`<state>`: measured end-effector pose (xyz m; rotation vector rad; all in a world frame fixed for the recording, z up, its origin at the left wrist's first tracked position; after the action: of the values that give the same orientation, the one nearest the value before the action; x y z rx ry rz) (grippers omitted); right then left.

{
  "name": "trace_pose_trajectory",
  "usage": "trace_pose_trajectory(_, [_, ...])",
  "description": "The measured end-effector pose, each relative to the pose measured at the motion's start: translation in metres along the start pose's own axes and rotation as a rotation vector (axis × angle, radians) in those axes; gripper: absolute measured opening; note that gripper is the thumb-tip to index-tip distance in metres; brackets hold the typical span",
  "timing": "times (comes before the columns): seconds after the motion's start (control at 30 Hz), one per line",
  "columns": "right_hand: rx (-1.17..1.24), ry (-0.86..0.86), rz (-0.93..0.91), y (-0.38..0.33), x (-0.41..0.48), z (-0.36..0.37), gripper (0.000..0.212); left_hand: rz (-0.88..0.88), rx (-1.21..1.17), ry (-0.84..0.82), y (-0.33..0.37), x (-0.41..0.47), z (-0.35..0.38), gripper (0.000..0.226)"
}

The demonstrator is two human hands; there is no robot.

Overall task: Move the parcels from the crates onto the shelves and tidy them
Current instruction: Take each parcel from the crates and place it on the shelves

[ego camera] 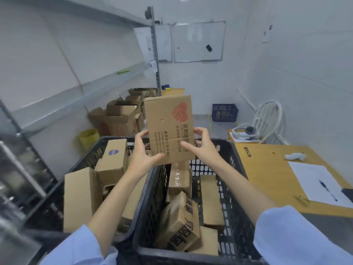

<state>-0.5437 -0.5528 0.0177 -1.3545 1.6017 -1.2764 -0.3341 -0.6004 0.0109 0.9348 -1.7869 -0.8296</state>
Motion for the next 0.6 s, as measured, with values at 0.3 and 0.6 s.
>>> trace_pose_trajectory(0.3, [-0.041, -0.280, -0.174, -0.040, -0.034, 0.043, 0.081, -0.045, 0.080, 0.218, 0.042, -0.081, -0.056, 0.095])
trace_pose_trajectory(0.6, [0.114, -0.563, -0.191, -0.065, -0.095, 0.096, 0.066, -0.170, 0.206, 0.485, 0.084, -0.189, -0.101, 0.067])
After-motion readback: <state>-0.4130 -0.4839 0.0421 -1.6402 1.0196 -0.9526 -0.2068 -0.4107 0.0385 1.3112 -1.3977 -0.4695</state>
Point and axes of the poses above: each hand's wrist, its own x-axis towards the middle knuckle, its own z-axis out of the palm, y = z × x, the point moved 5 cm from there along x, towards the middle knuckle, and after that the axes turned 6 degrees about z, right-handed, at the moved point
